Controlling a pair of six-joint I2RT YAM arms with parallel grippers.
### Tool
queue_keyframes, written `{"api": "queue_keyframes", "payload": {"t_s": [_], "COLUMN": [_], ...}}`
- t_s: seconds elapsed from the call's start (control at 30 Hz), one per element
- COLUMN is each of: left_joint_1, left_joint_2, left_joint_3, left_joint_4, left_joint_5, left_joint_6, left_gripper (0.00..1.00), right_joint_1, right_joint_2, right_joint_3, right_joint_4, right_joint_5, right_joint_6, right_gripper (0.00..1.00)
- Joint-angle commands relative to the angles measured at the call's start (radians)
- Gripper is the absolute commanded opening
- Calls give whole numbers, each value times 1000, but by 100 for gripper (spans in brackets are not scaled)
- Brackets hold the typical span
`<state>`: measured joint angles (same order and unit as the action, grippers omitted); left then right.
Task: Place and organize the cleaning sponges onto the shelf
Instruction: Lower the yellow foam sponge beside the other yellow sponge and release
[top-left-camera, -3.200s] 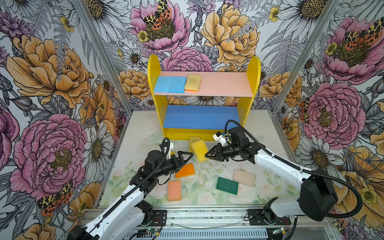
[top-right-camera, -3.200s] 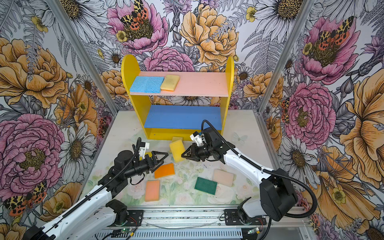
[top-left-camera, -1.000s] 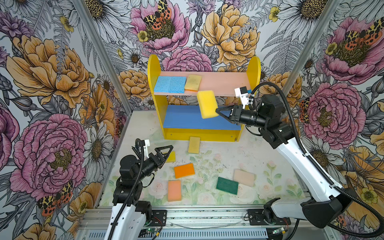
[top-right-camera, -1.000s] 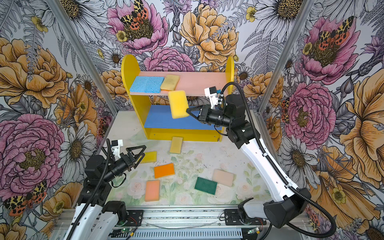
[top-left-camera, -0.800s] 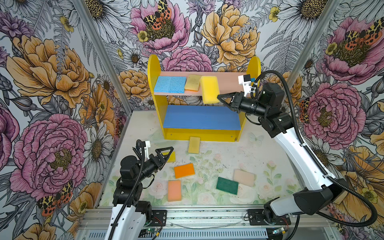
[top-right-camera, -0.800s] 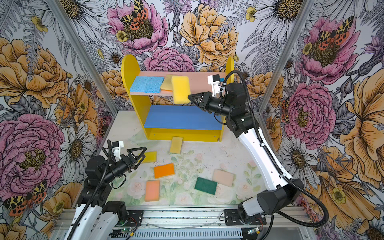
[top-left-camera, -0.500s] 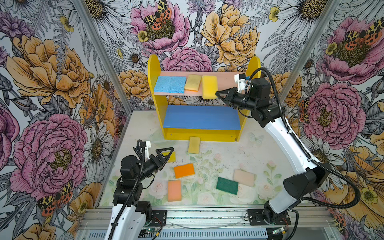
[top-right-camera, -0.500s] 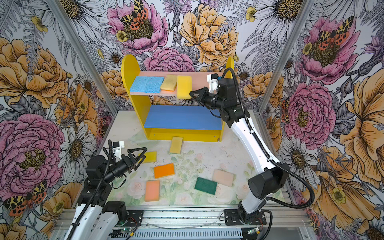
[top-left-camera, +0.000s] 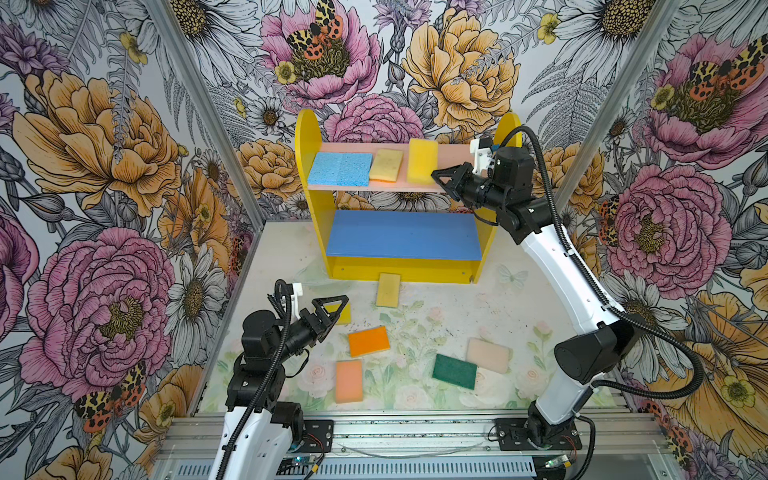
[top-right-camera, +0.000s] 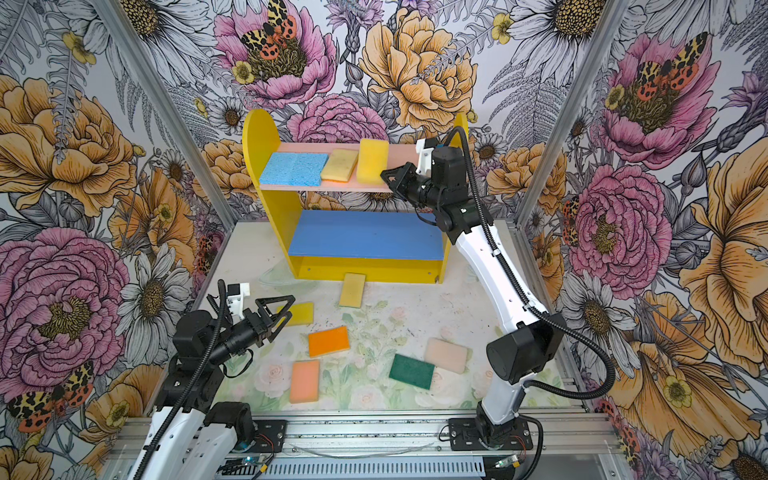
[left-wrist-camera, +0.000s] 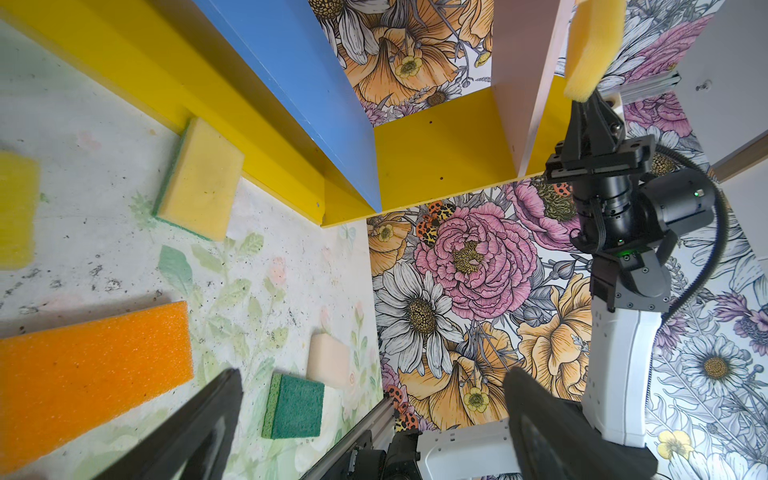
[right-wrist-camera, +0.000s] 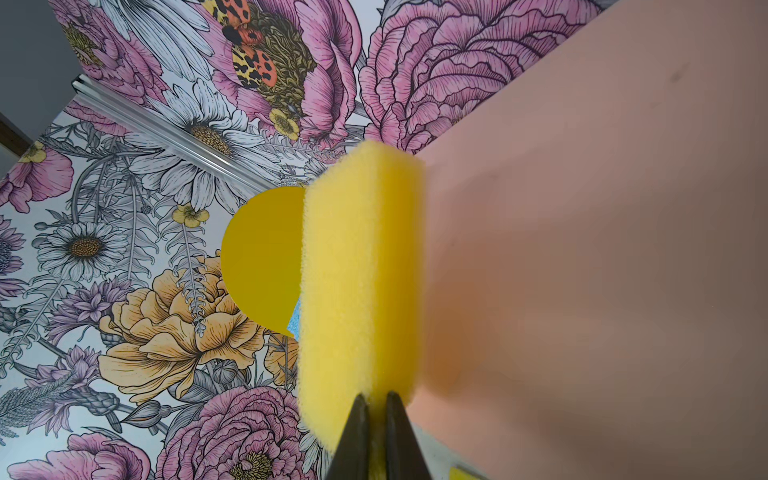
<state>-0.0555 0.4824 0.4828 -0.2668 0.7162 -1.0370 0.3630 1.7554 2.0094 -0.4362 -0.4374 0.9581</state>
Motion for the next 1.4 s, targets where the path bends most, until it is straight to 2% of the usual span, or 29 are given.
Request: {"api": "queue_keyframes", "payload": {"t_s": [0.0,0.07,0.3,0.53,1.07,1.37], "left_joint_1": [8,10,11,12,16,16], "left_joint_2": [4,2,-1,-7,-13,-11], "left_joint_3": [-12,-13,-19,-23,-23,-21], "left_joint_4": [-16,-18,-19,-27,-50,-48], "left_joint_5": [20,21,20,21,21,20], "left_joint_6": [31,32,33,37,52,51], "left_gripper": [99,99,99,99,99,99], "right_joint_1": [0,1,4,4,34,26], "right_joint_2": [26,29,20,18,111,28], "right_joint_3": [42,42,31,22,106,35], "right_joint_4": [-3,-3,-2,-3,-3,-30], "right_joint_5": [10,14,35,46,16,87], "right_joint_6": [16,16,13,6,17,-19], "right_gripper": [12,14,35,50,51,52]}}
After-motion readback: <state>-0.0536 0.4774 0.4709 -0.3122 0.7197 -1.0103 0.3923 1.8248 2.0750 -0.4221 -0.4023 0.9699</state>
